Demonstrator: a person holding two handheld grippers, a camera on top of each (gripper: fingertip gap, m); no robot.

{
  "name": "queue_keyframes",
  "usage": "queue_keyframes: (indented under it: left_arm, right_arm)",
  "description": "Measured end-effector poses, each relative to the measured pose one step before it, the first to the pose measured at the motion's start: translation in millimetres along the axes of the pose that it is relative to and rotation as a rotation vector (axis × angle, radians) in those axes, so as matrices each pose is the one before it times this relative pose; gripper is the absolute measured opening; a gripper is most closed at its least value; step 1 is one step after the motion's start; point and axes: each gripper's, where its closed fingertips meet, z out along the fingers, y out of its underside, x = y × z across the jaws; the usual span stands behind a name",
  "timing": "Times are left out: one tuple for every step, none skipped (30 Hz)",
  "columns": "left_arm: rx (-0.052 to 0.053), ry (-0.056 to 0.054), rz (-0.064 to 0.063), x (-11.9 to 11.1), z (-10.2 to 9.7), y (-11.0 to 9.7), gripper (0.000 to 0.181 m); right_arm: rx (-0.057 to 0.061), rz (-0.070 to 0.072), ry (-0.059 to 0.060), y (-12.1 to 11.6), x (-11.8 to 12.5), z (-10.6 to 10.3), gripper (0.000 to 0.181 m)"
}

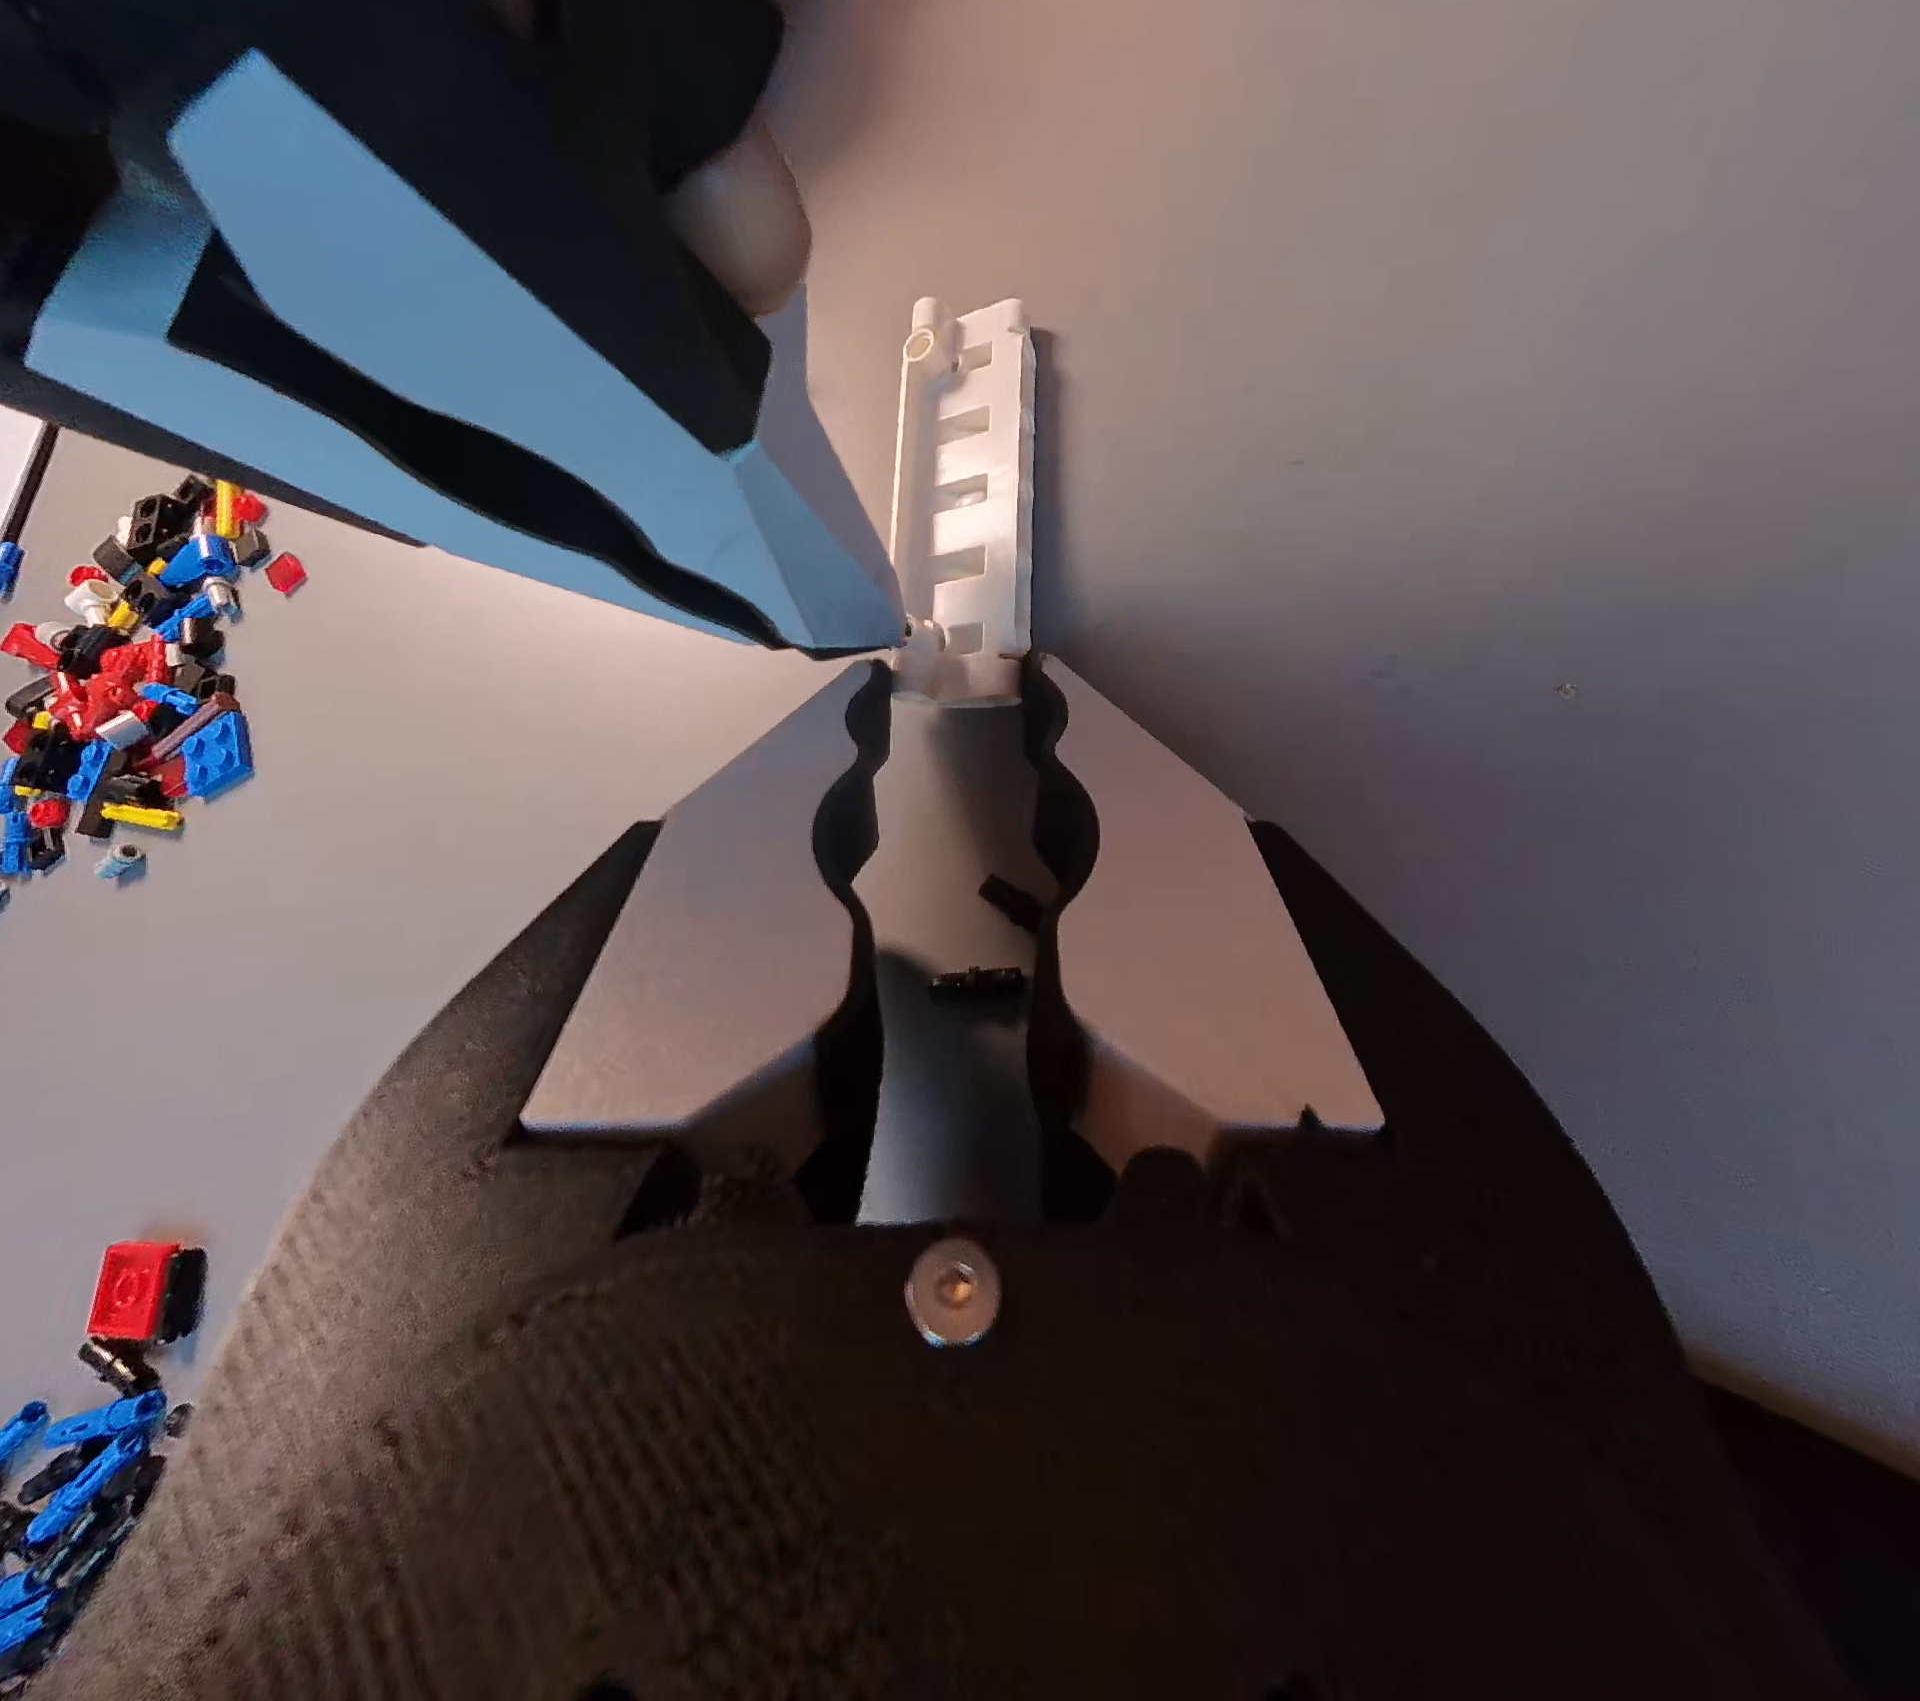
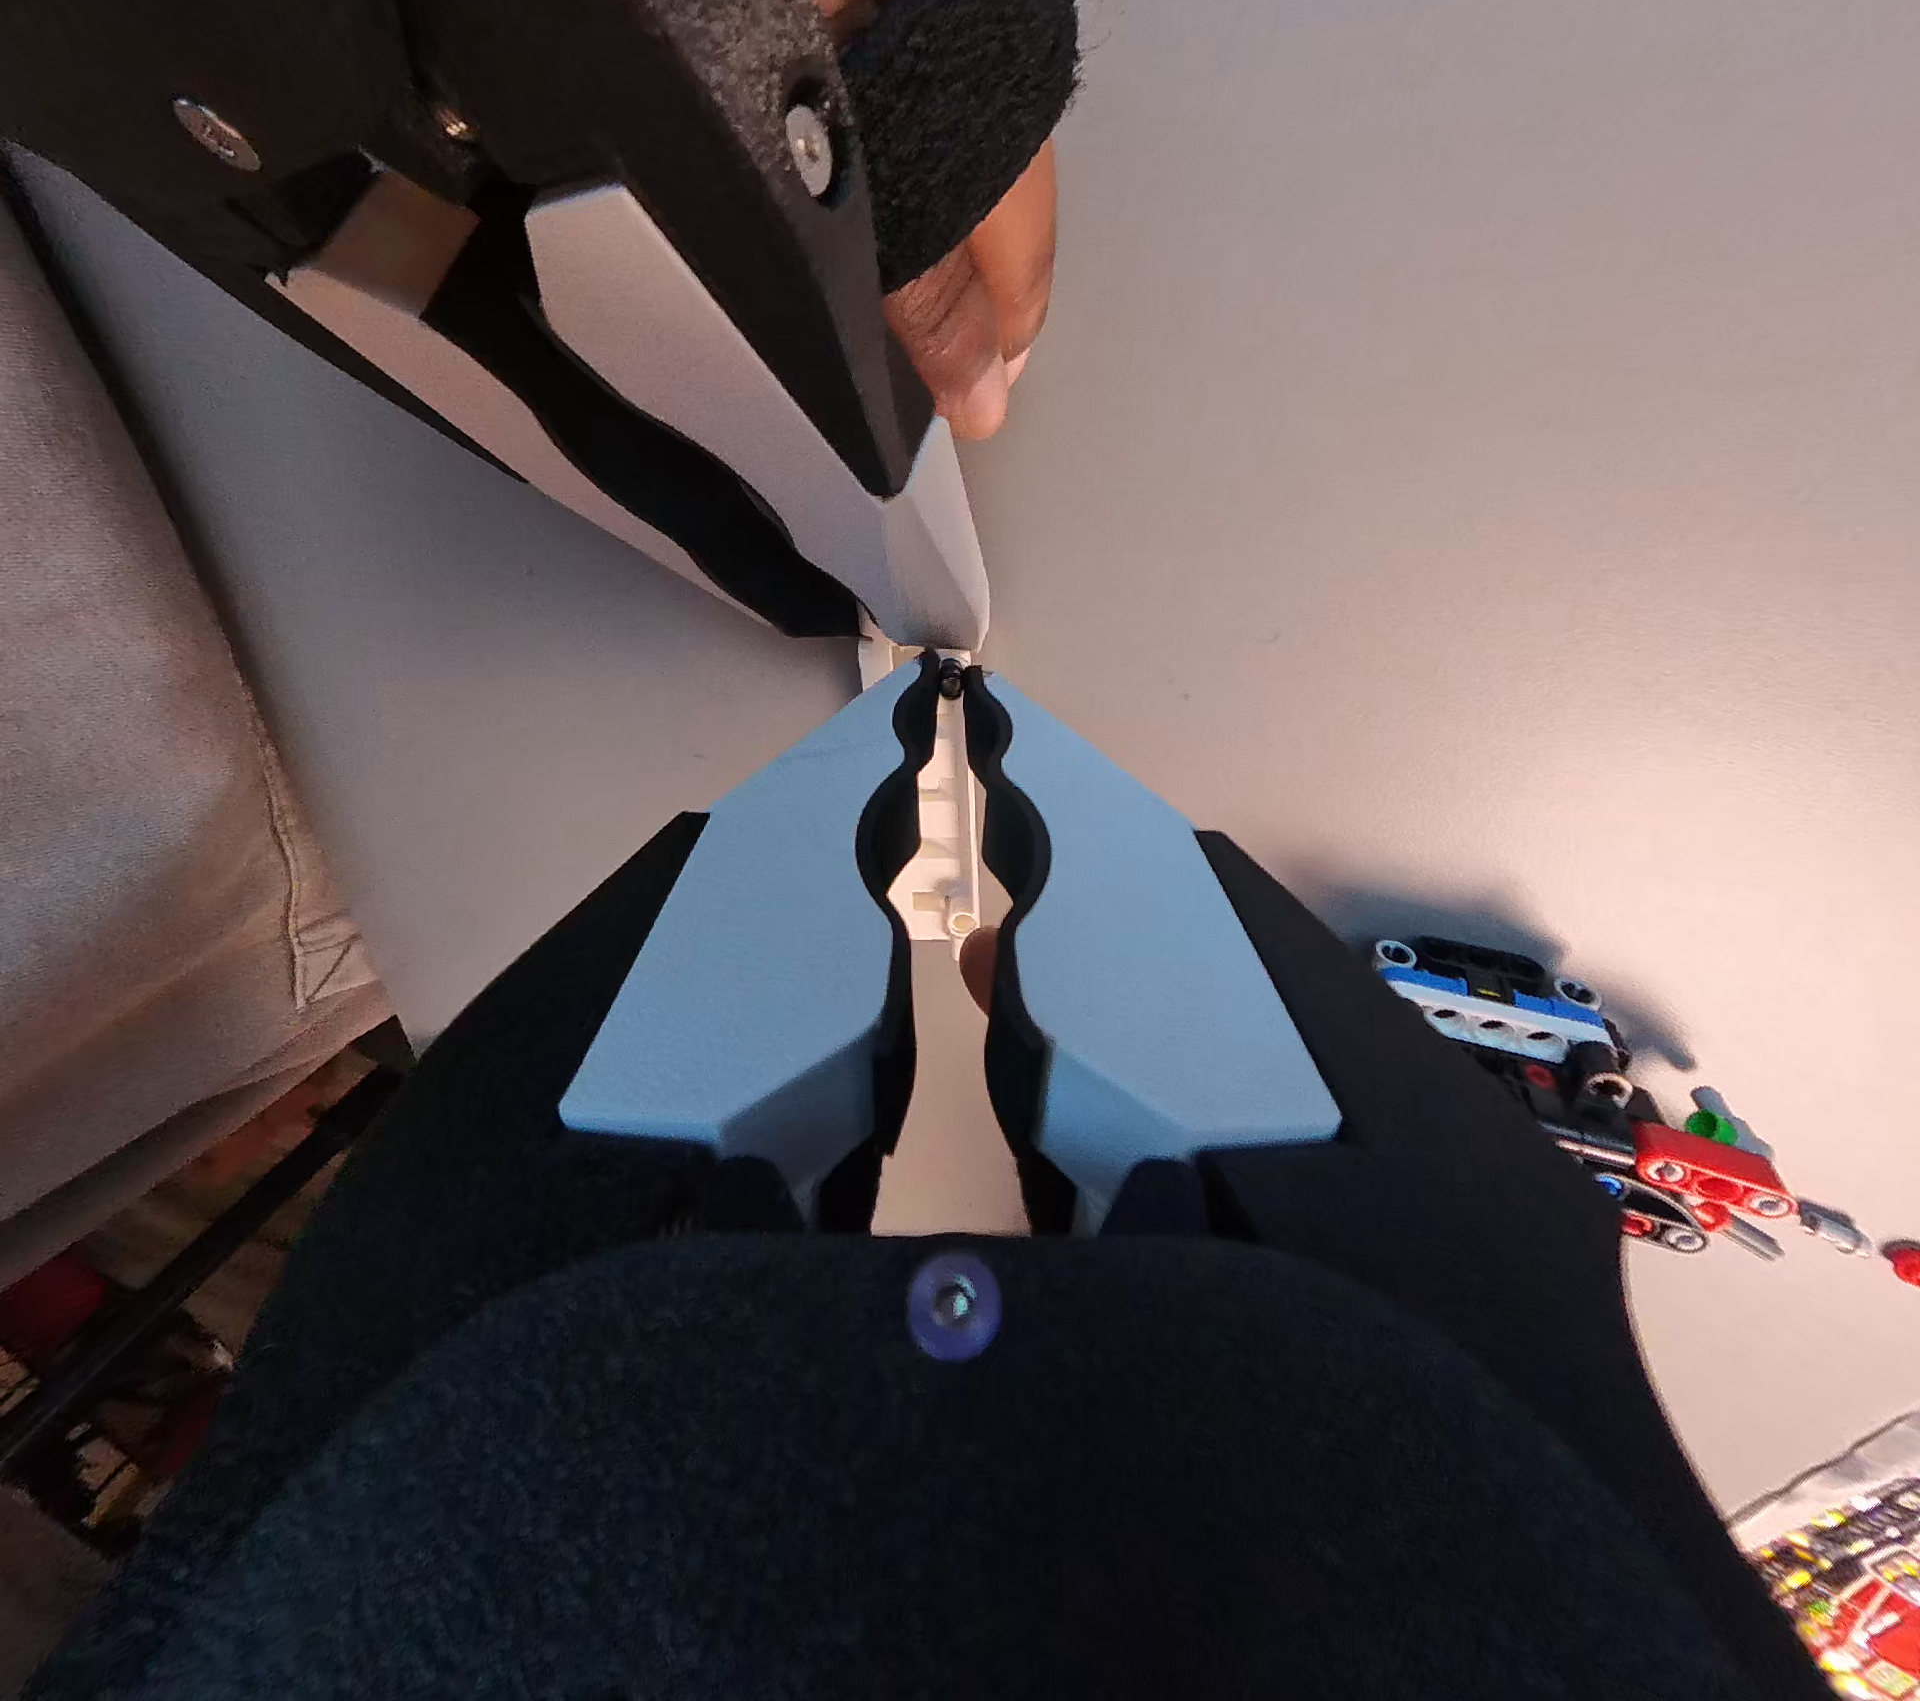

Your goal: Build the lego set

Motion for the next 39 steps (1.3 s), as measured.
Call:
queue_keyframes:
  left_arm:
    - [-0.0011, 0.0001, -0.0029, 0.07, 0.0, 0.01, 0.023]
    - [-0.0018, 0.0007, -0.005, 0.1, 0.05, 0.08, 0.023]
    - [-0.0008, 0.0009, -0.0035, 0.09, 0.05, -0.03, 0.023]
    - [0.0003, 0.0007, -0.0024, 0.21, 0.05, 0.09, 0.023]
    - [0.0003, 0.0009, -0.0045, 0.09, 0.05, 0.05, 0.023]
    - [0.0003, 0.0006, -0.0033, 0.1, 0.02, 0.03, 0.023]
    - [-0.0003, 0.0, -0.0018, -0.01, 0.01, 0.05, 0.023]
    - [-0.0009, 0.0003, -0.0012, 0.13, 0.04, 0.03, 0.023]
    - [-0.0001, 0.0003, 0.0009, 0.11, 0.0, -0.17, 0.023]
    - [0.0003, 0.0004, 0.0003, 0.22, 0.26, -0.17, 0.023]
    - [0.0, 0.0, 0.0, 0.16, 0.07, -0.11, 0.023]
    - [0.0001, 0.0003, -0.0025, 0.14, 0.01, -0.13, 0.023]
    - [-0.0006, -0.0001, -0.002, 0.24, 0.2, -0.16, 0.023]
    - [-0.0004, -0.0015, 0.0022, 0.01, 0.0, 0.05, 0.023]
    - [0.0002, -0.0013, 0.0008, 0.08, 0.07, 0.09, 0.023]
    - [0.0, 0.0003, -0.0026, -0.1, 0.09, 0.16, 0.023]
    - [0.0, 0.0019, -0.0038, -0.03, 0.03, 0.14, 0.023]
    - [0.0, 0.0012, -0.0017, 0.08, 0.0, 0.07, 0.023]
    - [0.0003, 0.0003, 0.0032, 0.17, -0.01, -0.12, 0.023]
    - [0.0018, 0.0032, 0.0048, 0.88, 0.0, -0.37, 0.023]
    - [0.0029, 0.0083, 0.002, 1.63, 0.15, -0.68, 0.023]
    - [0.0002, 0.0026, 0.0034, 1.13, 0.22, -0.51, 0.023]
    - [-0.0032, -0.0047, 0.0071, 0.16, 0.08, -0.09, 0.023]
    - [-0.003, -0.0048, 0.0064, -0.08, 0.01, 0.16, 0.023]
    - [0.0005, -0.0038, 0.0083, 0.05, -0.03, 0.01, 0.023]
    - [0.0005, -0.0029, 0.0045, 0.06, -0.03, -0.14, 0.023]
    - [-0.0007, -0.0025, 0.0058, 0.21, -0.07, -0.23, 0.023]
    - [-0.0002, -0.0024, 0.0072, 0.23, 0.06, -0.28, 0.023]
    - [0.0005, -0.0028, 0.0084, 0.27, 0.1, -0.18, 0.022]
    - [0.0003, -0.0042, 0.011, 0.02, -0.06, -0.09, 0.022]
    - [-0.0006, -0.0058, 0.0133, 0.06, -0.03, -0.25, 0.022]
    - [0.0006, -0.0026, 0.0172, 1.07, -0.19, -0.73, 0.021]
    - [0.0015, -0.0002, 0.0281, 2.86, -0.08, -1.09, 0.007]
    - [-0.006, -0.0203, 0.0298, -0.09, 0.24, -0.18, 0.007]
    - [-0.0053, -0.0099, 0.0142, -0.03, -0.01, -0.01, 0.006]
    - [-0.0047, -0.0045, 0.0031, 0.07, -0.07, 0.34, 0.007]
    - [-0.0035, -0.0021, -0.0019, -0.12, -0.07, 0.15, 0.007]
    - [-0.0017, -0.0004, -0.004, -0.2, 0.04, 0.19, 0.007]
    - [0.0018, 0.0014, -0.0083, -0.15, 0.11, 0.0, 0.007]
  right_arm:
    - [-0.0077, -0.0019, 0.0019, 0.2, 0.06, 0.05, 0.001]
    - [-0.0077, -0.0075, 0.0068, 0.39, -0.1, 0.09, 0.001]
    - [-0.0082, -0.0064, 0.0078, 0.94, -0.22, 0.17, 0.001]
    - [-0.0031, -0.0048, 0.0077, 0.84, 0.07, 0.25, 0.001]
    - [0.0038, -0.0007, 0.0045, 0.65, 0.01, 0.28, 0.001]
    - [0.01, 0.0035, 0.002, 0.0, 0.3, 0.11, 0.001]
    - [0.0081, 0.0055, 0.0012, 0.69, 0.22, 0.1, 0.001]
    - [0.0091, 0.0046, 0.0004, 0.53, -0.14, 0.03, 0.001]
    - [0.0065, 0.0026, -0.0013, 0.6, -0.22, -0.13, 0.001]
    - [0.0056, 0.0031, -0.0034, 0.27, -0.09, 0.13, 0.001]
    - [0.0018, 0.0041, -0.0054, 0.48, -0.13, 0.21, 0.001]
    - [-0.0029, -0.0001, -0.0056, 0.42, -0.29, -0.03, 0.001]
    - [-0.0039, 0.0001, -0.0051, 0.23, -0.1, 0.1, 0.001]
    - [-0.0039, 0.0019, -0.0058, -0.06, 0.12, 0.09, 0.001]
    - [-0.0028, 0.0015, -0.0018, -0.34, 0.6, 0.31, 0.001]
    - [-0.0029, -0.0015, 0.0028, -0.24, 0.56, 0.56, 0.001]
    - [-0.0016, -0.0004, 0.002, -0.1, 0.36, 0.32, 0.001]
    - [0.0019, 0.0005, -0.003, 0.09, 0.04, 0.06, 0.001]
    - [0.0044, 0.0054, -0.0114, 0.38, -0.24, 0.1, 0.002]
    - [0.0023, 0.01, -0.0229, 0.6, -0.81, 0.21, 0.001]
    - [-0.0031, 0.0065, -0.0351, 1.34, -2.0, 0.68, 0.001]
    - [-0.0044, 0.0076, -0.0328, 0.83, -0.99, 0.26, 0.001]
    - [-0.003, 0.0102, -0.0249, -0.41, 0.32, 0.17, 0.001]
    - [-0.0044, 0.0127, -0.0149, -0.72, 0.74, 0.16, 0.001]
    - [-0.0076, -0.0002, -0.0051, -0.12, 0.13, 0.24, 0.001]
    - [-0.0077, -0.002, -0.0012, 0.27, -0.13, -0.01, 0.001]
    - [-0.0082, -0.0004, -0.0049, 0.76, -0.32, 0.16, 0.001]
    - [-0.0079, 0.0002, -0.0104, 0.62, -0.34, 0.35, 0.001]
    - [-0.0064, -0.0009, -0.0094, 0.33, 0.03, 0.26, 0.001]
    - [-0.0085, -0.0001, -0.0063, 0.12, 0.25, 0.31, 0.001]
    - [-0.0106, -0.0058, 0.0006, 0.09, 0.36, 0.35, 0.001]
    - [-0.011, -0.0044, 0.0111, 0.02, 1.19, 0.47, 0.001]
    - [-0.0138, -0.0015, 0.0185, 0.53, 2.37, 0.94, 0.001]
    - [-0.0064, 0.0019, 0.0012, 0.05, -0.1, -0.07, 0.001]
    - [0.0006, -0.0001, 0.0008, 0.0, -0.25, -0.23, 0.001]
    - [0.0023, 0.0023, -0.0002, 0.25, -0.26, -0.01, 0.001]
    - [0.0033, 0.0025, 0.0032, 0.04, 0.13, 0.09, 0.001]
    - [0.0028, -0.0011, 0.0059, -0.09, -0.03, -0.13, 0.001]
    - [0.0033, -0.0033, 0.0082, -0.01, -0.15, -0.38, 0.001]
